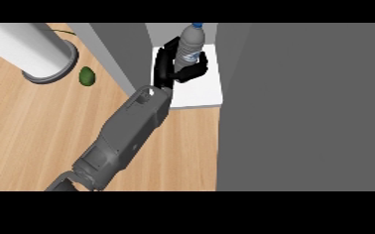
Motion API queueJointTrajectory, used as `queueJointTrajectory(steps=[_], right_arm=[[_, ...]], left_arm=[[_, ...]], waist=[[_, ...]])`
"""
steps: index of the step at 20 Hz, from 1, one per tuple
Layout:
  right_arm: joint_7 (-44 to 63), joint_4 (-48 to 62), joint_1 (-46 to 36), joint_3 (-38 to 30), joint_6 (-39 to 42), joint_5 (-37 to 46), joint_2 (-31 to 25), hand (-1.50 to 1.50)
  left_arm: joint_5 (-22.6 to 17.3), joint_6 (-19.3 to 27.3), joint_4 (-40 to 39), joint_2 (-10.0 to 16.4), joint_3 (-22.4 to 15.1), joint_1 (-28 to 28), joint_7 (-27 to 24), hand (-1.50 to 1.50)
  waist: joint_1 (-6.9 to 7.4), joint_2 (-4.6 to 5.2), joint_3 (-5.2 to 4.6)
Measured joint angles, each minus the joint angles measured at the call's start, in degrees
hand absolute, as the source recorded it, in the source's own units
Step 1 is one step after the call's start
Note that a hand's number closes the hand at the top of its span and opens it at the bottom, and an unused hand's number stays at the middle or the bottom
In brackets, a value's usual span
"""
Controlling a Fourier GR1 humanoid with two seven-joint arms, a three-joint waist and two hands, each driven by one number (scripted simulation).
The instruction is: Pick up the bottled water, place it into the cabinet and close the cabinet
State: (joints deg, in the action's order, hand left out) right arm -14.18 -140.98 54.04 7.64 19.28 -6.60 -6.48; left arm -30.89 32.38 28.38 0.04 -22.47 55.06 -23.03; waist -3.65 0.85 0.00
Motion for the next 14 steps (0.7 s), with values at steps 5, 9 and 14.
queueJointTrajectory(steps=[5,9,14], right_arm=[[-0.73,0.47,-0.53,-1.36,0.75,-0.65,0.09,-1.50],[-0.71,0.61,-0.80,-1.86,1.47,-1.11,-0.04,-1.50],[-1.02,0.83,-1.06,-2.27,2.45,-1.55,-0.18,-1.50]], left_arm=[[1.27,2.34,-9.02,0.10,1.55,3.83,-0.45,1.50],[-0.12,2.91,-12.97,0.75,5.05,5.47,-2.58,1.50],[0.22,3.68,-17.56,1.79,6.60,7.74,-4.40,-1.50]], waist=[[-0.52,0.35,-0.01],[-0.74,0.64,-0.05],[-1.49,0.94,-0.06]])
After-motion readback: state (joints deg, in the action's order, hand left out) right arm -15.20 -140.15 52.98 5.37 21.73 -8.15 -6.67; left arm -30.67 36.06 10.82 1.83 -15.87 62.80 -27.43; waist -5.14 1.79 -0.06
